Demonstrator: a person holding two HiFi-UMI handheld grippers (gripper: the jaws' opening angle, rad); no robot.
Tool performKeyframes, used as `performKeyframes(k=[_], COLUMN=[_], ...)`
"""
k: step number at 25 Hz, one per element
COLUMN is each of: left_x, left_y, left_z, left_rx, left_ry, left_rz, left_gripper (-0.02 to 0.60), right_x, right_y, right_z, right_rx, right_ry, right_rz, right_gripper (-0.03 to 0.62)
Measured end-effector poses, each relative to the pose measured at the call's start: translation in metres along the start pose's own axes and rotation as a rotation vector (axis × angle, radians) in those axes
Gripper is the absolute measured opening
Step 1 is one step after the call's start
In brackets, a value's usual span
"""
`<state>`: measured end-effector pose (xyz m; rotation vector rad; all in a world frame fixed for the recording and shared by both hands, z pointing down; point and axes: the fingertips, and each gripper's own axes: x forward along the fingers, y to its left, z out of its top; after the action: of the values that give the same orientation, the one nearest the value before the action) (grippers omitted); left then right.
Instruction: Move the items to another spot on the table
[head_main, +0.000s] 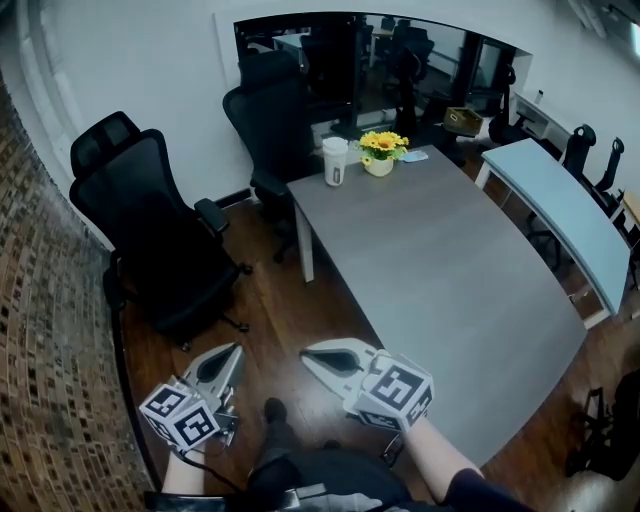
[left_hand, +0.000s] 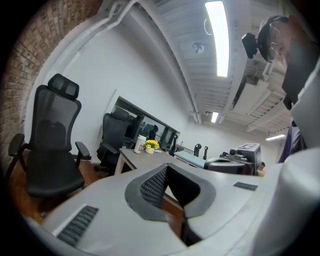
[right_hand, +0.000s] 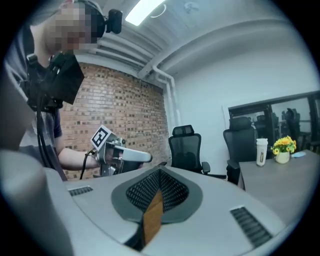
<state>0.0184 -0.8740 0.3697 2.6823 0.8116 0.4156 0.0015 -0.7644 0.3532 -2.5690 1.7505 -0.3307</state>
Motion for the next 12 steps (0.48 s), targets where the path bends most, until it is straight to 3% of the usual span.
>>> performKeyframes(k=[3,12], left_x=[0.025,0.075], left_y=[0.020,0.104], left_z=[0.004,0.057], left_rx=[-0.011,0.012], left_ry=[0.028,0.071], left_rz=[-0.065,-0.193], left_gripper=[0.006,0.005], right_x=[0.012,0.075], right_y=[-0.030,-0.098], right_z=[0.010,0.045], right_rx=[0.091,0.109], right_ry=[-0.050,-0.089], right_rz=[-0.066,-0.272], right_gripper=[-0.015,-0.015])
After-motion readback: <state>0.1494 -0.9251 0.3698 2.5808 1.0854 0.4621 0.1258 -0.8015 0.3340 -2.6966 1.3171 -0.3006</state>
